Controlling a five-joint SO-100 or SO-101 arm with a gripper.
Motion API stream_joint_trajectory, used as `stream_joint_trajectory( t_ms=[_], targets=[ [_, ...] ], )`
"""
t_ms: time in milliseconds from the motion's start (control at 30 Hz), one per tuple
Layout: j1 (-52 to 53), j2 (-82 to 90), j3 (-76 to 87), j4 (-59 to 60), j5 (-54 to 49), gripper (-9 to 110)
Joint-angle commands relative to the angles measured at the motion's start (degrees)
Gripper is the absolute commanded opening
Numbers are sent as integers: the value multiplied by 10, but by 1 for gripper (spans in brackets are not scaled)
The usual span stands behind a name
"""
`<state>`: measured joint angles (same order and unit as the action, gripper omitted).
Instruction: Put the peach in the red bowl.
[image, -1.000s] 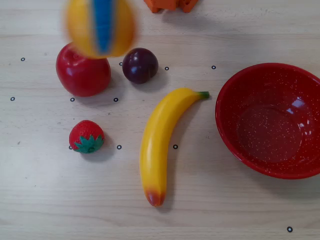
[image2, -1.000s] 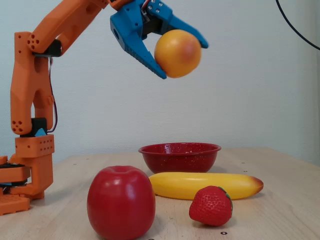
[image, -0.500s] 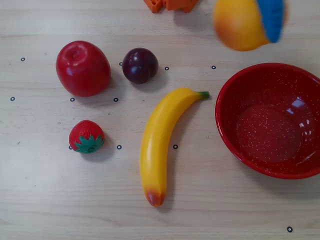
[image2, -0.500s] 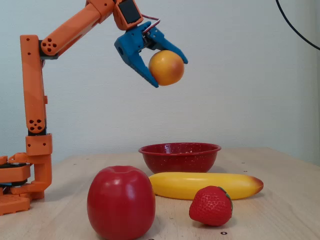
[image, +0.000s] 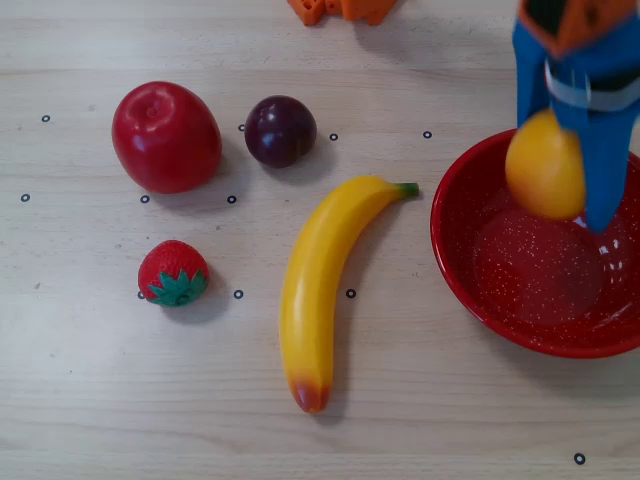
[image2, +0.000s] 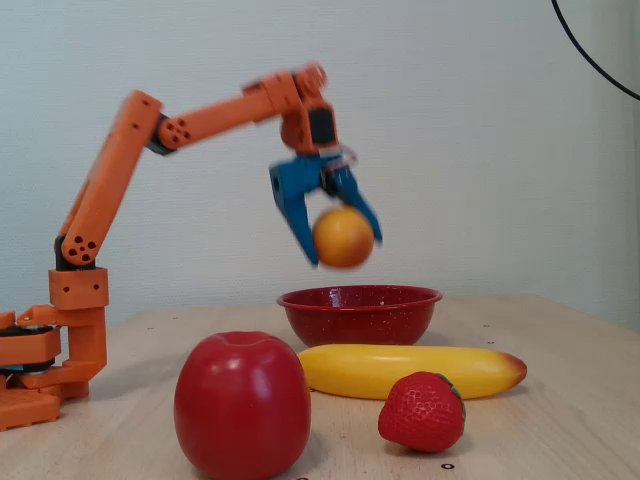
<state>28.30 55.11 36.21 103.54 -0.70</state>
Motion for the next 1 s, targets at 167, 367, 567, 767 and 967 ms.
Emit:
stream_joint_trajectory(
  t_ms=[167, 367, 567, 767, 967],
  targets=[
    [18, -68, -90, -25, 10, 0],
    [18, -116, -99, -65, 62, 0],
    [14, -131, -86, -43, 108, 43],
    [14, -120, -86, -1, 121, 59],
    [11, -73, -105, -2, 125, 58]
  ],
)
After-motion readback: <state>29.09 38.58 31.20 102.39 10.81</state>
